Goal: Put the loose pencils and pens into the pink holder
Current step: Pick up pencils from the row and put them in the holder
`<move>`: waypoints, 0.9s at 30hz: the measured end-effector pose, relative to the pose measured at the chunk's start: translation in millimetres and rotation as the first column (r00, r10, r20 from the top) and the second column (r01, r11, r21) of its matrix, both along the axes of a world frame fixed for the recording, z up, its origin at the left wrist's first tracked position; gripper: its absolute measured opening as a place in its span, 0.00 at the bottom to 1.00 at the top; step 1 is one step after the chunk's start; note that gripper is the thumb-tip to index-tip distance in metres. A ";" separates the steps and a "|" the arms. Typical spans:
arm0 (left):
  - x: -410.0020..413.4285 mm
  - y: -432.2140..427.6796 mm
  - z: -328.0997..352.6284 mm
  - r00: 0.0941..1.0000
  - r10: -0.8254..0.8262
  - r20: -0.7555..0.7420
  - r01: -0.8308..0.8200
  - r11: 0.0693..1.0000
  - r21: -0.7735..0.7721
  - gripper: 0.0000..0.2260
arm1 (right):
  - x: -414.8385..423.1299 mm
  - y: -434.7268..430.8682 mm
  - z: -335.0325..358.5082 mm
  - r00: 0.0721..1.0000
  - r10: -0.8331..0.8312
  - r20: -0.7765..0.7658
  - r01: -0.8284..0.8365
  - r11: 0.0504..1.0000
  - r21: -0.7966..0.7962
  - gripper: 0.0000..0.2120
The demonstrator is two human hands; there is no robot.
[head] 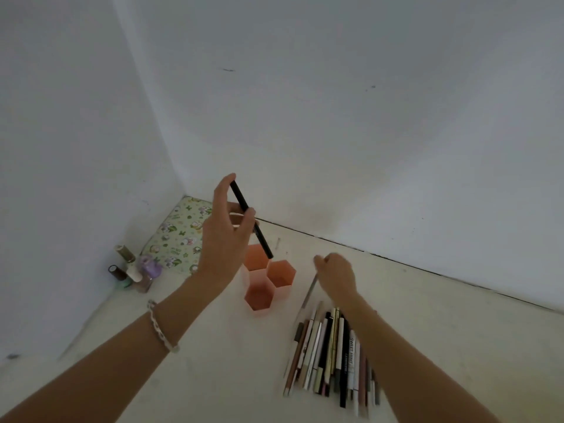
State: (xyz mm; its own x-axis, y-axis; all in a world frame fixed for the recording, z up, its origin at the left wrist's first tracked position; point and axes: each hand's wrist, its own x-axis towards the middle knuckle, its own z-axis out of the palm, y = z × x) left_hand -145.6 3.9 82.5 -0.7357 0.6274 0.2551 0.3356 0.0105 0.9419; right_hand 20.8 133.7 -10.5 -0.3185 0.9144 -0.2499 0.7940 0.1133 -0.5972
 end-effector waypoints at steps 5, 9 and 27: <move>-9.3 -10.4 -15.6 0.984 0.022 -0.176 -0.043 0.992 -0.118 0.23 | 3.6 22.3 62.6 0.823 -0.231 -0.519 0.235 0.970 -0.060 0.04; -3.0 -11.9 -40.7 0.975 -0.030 -0.219 -0.025 0.970 -0.243 0.17 | -11.2 6.7 89.2 0.657 -0.223 -0.720 0.304 0.952 -0.017 0.04; 27.0 -41.0 -15.2 0.932 -0.229 -0.280 0.155 0.953 -0.262 0.05 | -35.3 -60.0 60.2 0.902 0.149 -0.406 -0.108 0.986 0.123 0.11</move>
